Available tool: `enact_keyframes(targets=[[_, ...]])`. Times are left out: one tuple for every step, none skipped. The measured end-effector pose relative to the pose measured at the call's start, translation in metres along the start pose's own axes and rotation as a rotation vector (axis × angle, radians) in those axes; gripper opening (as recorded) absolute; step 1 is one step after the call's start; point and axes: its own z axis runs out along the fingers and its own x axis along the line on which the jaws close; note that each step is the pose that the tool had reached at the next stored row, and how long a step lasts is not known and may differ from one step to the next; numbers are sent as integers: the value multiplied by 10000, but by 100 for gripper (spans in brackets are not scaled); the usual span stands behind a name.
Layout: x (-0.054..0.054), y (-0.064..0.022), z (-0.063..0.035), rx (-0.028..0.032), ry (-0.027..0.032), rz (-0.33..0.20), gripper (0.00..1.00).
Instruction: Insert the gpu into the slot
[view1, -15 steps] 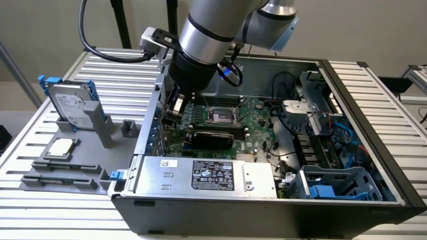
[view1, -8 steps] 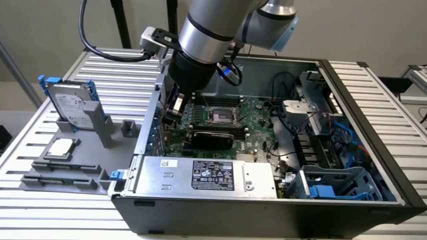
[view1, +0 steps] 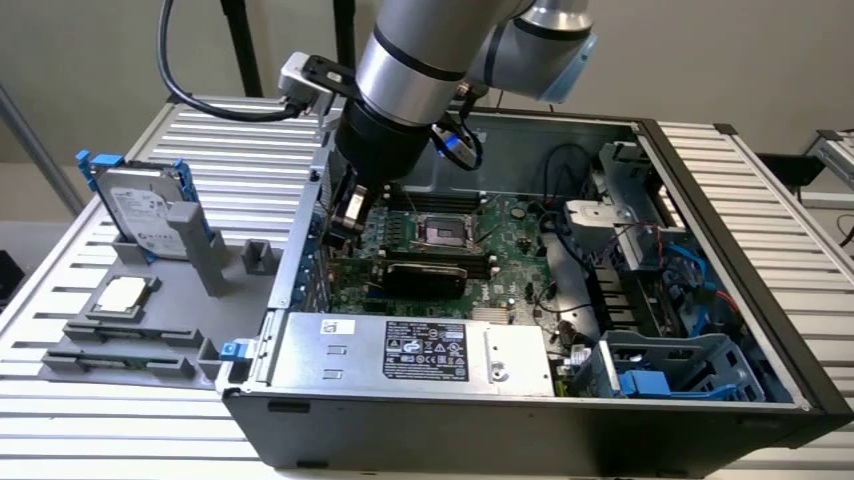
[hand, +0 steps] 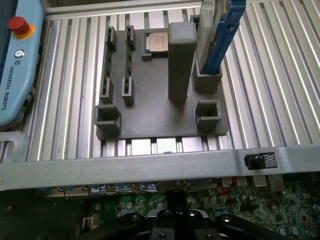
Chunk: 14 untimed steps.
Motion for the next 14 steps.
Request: enact_keyframes(targets=[[-1,1,-1,-1,2,1,11],[-1,1,-1,-2,3,2,11],[-2,2,-2,-3,5,2,11],[-2,3,-4,-5,4,3,11],[-2,4,-5,-6,5,3,11],[-2,5,-6,-8,4,3,11],[-2,7,-9,-10,6,3,11],[-2,8,-10,-12,6,3,11],[-2,10,-12,-17,8,4,11],[-2,11,-11,-18,10,6,11],[-3,13,-11,-18,14,9,11],[-2,14,-11,-18,18,8,11],[-2,16,-10,-18,21,10,11],[-3,18,-10,-18,22,10,11]])
